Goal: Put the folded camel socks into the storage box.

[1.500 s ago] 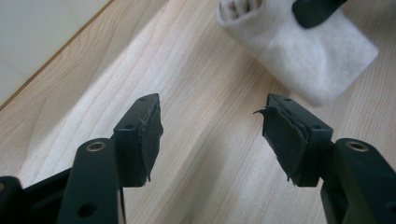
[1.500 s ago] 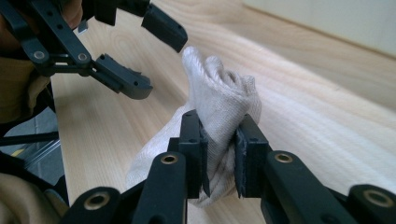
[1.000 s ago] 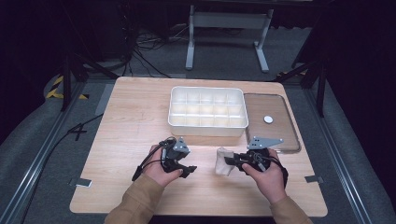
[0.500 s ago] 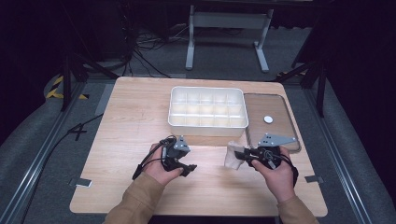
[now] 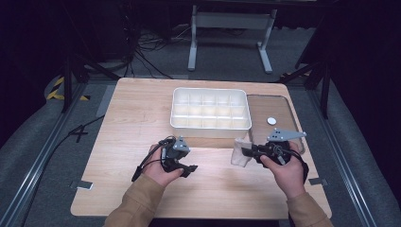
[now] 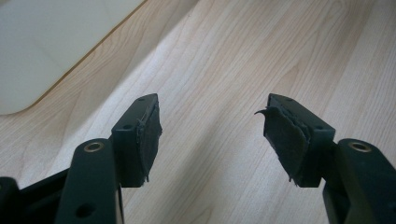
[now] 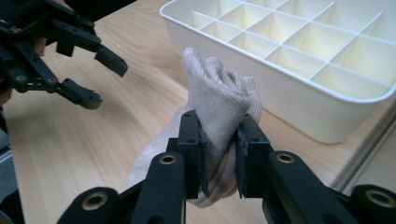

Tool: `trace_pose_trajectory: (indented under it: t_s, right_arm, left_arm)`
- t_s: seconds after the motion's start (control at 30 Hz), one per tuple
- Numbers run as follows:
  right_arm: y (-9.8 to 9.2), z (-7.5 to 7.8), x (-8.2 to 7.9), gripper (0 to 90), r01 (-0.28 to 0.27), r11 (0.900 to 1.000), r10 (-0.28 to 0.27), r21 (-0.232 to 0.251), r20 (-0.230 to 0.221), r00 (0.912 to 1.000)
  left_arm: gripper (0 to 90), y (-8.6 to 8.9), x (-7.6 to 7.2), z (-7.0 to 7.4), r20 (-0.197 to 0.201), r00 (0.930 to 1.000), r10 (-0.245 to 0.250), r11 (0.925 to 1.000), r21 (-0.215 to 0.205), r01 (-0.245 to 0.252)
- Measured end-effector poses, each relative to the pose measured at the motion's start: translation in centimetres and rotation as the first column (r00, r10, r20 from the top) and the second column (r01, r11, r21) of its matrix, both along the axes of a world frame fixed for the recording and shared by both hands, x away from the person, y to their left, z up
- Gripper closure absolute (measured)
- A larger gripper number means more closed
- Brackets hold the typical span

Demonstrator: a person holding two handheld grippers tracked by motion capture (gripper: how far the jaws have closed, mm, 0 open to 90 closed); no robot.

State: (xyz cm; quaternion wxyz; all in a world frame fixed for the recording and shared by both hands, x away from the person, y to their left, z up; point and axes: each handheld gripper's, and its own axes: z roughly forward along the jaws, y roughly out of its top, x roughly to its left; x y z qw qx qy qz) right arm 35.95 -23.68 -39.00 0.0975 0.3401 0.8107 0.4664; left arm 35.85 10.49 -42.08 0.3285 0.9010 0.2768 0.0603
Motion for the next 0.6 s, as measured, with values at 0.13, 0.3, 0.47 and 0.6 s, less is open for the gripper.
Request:
trace_pose_trajectory:
  t_s: [0.13,0.3,0.47,0.6]
  right_arm:
    - [-0.2,0.9,1.0,75.3,0.008,0.999,-0.008,-0.032,0.008,0.9999]
    - [-0.3,0.8,2.2,75.2,-0.006,0.998,0.008,-0.059,0.026,0.9996]
    - [-0.4,0.9,3.0,75.0,-0.016,0.997,0.020,-0.078,0.055,0.9983]
    - [-0.4,1.6,3.8,75.0,-0.020,0.996,0.026,-0.087,0.063,0.9977]
  left_arm:
    - [37.0,0.2,0.1,0.0,0.007,1.0000,0.002,1.0000,0.000,-0.002]
    - [36.9,0.3,0.1,0.1,0.000,1.0000,0.008,0.9999,-0.009,-0.008]
    - [36.9,0.5,0.1,0.1,0.003,0.9999,0.010,0.9999,-0.008,-0.010]
    - [36.9,0.6,0.1,0.2,0.004,0.9999,0.015,0.9999,-0.007,-0.015]
